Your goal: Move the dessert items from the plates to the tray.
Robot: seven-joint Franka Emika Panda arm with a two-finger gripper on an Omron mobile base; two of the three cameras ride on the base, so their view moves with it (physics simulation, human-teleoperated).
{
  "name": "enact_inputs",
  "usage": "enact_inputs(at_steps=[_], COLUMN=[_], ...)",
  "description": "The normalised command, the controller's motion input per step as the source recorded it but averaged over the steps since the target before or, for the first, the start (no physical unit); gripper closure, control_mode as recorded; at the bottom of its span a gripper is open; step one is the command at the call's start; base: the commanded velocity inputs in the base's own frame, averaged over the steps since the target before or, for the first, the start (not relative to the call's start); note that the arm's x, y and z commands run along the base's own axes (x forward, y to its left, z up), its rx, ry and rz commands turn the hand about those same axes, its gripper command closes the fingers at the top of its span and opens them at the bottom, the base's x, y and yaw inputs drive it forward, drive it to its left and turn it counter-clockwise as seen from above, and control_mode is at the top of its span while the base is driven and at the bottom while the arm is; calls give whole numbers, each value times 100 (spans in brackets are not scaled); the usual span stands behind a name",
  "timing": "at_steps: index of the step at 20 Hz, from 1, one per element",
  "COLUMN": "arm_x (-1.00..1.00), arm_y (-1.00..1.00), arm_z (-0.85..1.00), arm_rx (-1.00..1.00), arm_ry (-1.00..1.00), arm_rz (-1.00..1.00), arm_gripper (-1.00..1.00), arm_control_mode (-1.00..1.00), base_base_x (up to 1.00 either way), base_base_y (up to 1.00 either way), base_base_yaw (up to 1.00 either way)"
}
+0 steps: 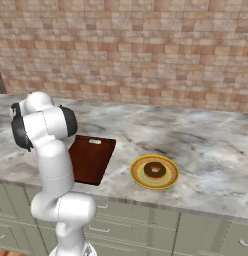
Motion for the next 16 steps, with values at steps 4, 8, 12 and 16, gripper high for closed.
enact_inputs(at_steps=[4, 8, 12, 16], arm_x=[1, 0, 0, 0], arm_y=[7, 0, 0, 0], arm_z=[-17, -7, -12, -23], arm_rx=[0, 0, 0, 0], arm_ry=[0, 0, 0, 0], arm_rz=[0, -5, -6, -11], arm_gripper=[-100, -100, -100, -100], arm_control_mode=[-100, -100, -100, -100], base_base_x=[0, 0, 0, 0], base_base_y=[0, 0, 0, 0], base_base_yaw=[0, 0, 0, 0])
